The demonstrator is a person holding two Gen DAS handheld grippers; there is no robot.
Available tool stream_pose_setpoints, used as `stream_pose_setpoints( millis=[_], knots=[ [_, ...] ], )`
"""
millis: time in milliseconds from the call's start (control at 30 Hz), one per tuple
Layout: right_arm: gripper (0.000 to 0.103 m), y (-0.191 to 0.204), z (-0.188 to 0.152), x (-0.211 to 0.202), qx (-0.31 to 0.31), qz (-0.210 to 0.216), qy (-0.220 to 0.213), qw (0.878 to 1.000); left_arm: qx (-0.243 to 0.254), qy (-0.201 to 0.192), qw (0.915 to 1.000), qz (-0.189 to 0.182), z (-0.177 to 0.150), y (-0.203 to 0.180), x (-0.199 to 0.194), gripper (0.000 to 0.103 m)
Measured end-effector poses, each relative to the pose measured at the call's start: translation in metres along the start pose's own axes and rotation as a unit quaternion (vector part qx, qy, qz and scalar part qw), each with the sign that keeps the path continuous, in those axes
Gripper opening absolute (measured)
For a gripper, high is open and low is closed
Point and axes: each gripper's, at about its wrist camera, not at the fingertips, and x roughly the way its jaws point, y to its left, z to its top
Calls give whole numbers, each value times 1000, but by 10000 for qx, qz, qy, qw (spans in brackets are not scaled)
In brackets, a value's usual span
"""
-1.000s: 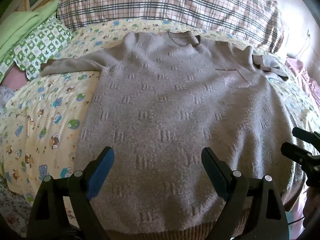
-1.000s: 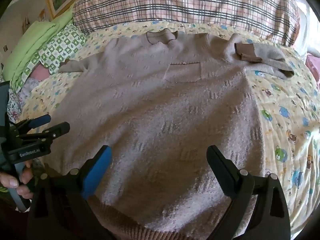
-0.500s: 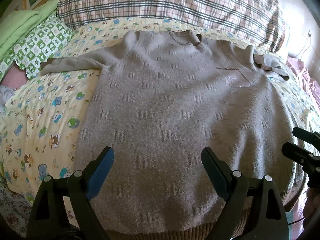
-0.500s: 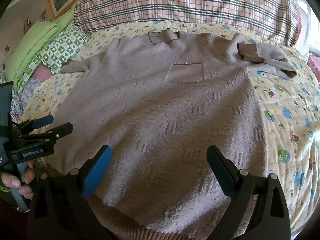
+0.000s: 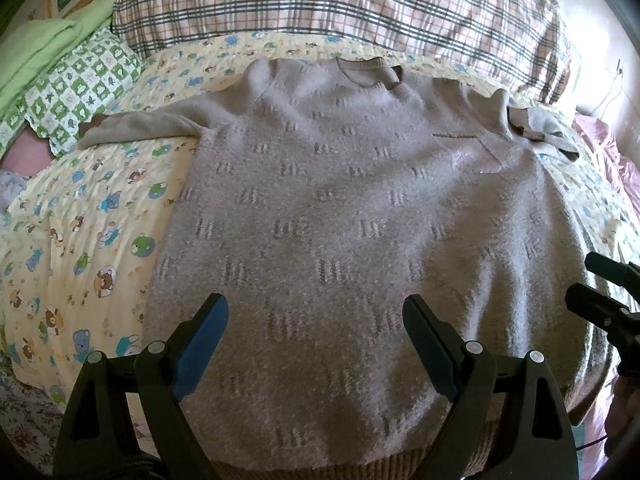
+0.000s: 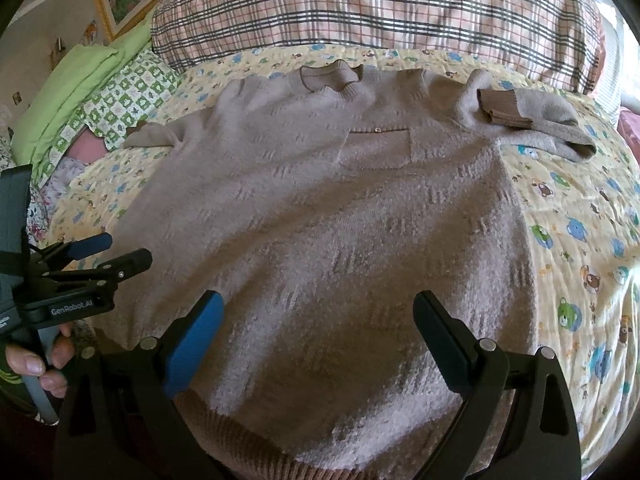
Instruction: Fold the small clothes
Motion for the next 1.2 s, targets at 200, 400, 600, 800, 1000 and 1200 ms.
stream_pose_setpoints(
  millis=[200, 400, 600, 800, 1000, 1200],
  knots=[
    [96, -5, 5, 1, 23, 2, 22, 10000, -149, 24, 9996, -220, 6, 1, 7, 90],
    [96, -19, 15, 3, 65, -27, -81, 9999, -15, 112, 9999, -28, 18, 4, 13, 90],
    [96, -52, 37, 1, 215, -183, -264, 9993, -65, 64, 10000, -41, 35, 9, 22, 90],
    [96, -105, 74, 8, 488, -261, -396, 9977, -84, -115, 9999, -97, 60, 11, 32, 90],
    [95, -158, 125, 22, 388, -607, -676, 9951, -43, -150, 9999, -70, 88, 12, 46, 90],
    [80, -194, 167, 62, 250, -803, -584, 9947, -96, -58, 9999, -3, 110, 16, 62, 90]
  ],
)
